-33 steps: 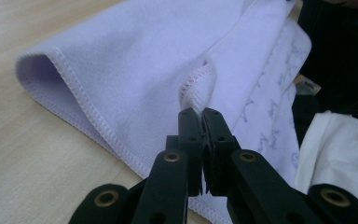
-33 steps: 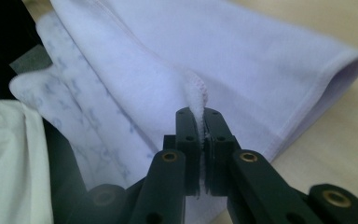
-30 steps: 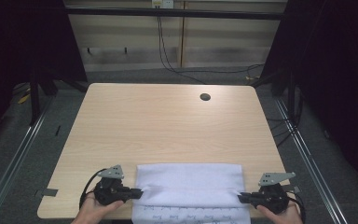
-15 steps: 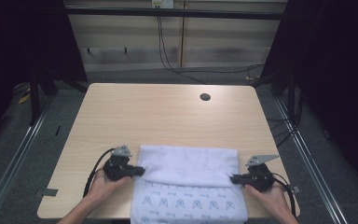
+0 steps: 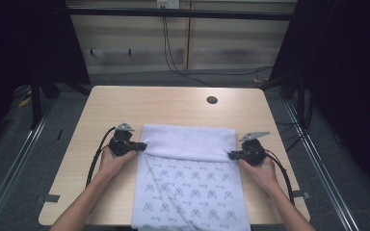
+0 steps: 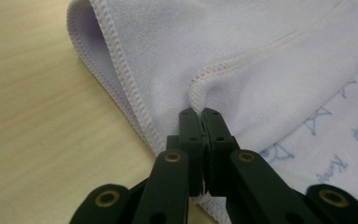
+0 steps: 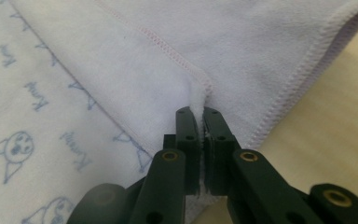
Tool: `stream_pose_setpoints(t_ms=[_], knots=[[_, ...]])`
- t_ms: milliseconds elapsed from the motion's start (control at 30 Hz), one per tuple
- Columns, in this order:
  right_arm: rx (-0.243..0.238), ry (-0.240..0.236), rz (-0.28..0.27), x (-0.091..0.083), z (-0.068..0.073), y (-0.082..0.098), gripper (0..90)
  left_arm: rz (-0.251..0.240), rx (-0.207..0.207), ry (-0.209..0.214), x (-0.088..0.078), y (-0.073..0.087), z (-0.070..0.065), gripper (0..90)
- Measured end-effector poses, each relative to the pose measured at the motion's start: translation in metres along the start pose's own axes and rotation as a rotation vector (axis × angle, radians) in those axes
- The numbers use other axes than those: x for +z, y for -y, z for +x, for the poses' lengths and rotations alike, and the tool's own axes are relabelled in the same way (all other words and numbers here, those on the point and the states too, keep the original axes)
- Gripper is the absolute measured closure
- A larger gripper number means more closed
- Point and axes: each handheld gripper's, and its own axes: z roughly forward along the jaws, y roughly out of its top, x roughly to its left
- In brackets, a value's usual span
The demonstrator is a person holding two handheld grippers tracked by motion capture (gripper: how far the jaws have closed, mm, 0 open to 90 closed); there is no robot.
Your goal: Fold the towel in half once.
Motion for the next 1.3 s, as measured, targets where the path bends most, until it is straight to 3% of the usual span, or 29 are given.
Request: stream_pose_setpoints(t_ms=[200, 333, 400, 433, 533, 667, 733, 867, 967, 1200, 1300], knots=[[0.017, 0.066, -0.003, 0.024, -0.026, -0.030, 86.6, -0.037, -0.032, -0.024, 0.010, -0.012, 0.021, 88.2], [0.053, 0.095, -0.031, 0.039, -0.040, -0.045, 86.6, -0.053, -0.038, -0.065, 0.021, -0.024, 0.033, 88.2], [0.081, 0.135, -0.031, 0.045, -0.043, -0.053, 86.6, -0.063, -0.055, -0.078, 0.026, -0.031, 0.041, 88.1], [0.074, 0.155, -0.027, 0.048, -0.042, -0.057, 86.6, -0.063, -0.066, -0.083, 0.027, -0.033, 0.043, 88.1], [-0.010, 0.202, 0.048, 0.052, -0.036, -0.069, 86.7, -0.067, -0.082, -0.090, 0.028, -0.034, 0.041, 88.1], [0.013, 0.166, 0.028, 0.047, -0.039, -0.068, 86.6, -0.095, -0.097, -0.050, 0.018, -0.031, 0.039, 88.0], [0.050, 0.117, -0.059, 0.034, -0.042, -0.069, 86.6, -0.124, -0.067, -0.029, 0.002, -0.035, 0.035, 88.0], [0.049, 0.075, -0.190, -0.002, -0.042, -0.079, 86.6, -0.188, -0.009, -0.021, -0.033, -0.047, 0.020, 87.9], [0.057, 0.038, -0.278, -0.033, -0.039, -0.083, 86.6, -0.249, 0.011, 0.010, -0.060, -0.053, 0.008, 87.9], [0.009, 0.017, -0.353, -0.079, -0.019, -0.084, 86.5, -0.322, 0.086, 0.050, -0.110, -0.058, -0.030, 87.8], [-0.007, -0.005, -0.382, -0.099, -0.011, -0.082, 86.5, -0.341, 0.074, 0.070, -0.126, -0.056, -0.038, 87.8]])
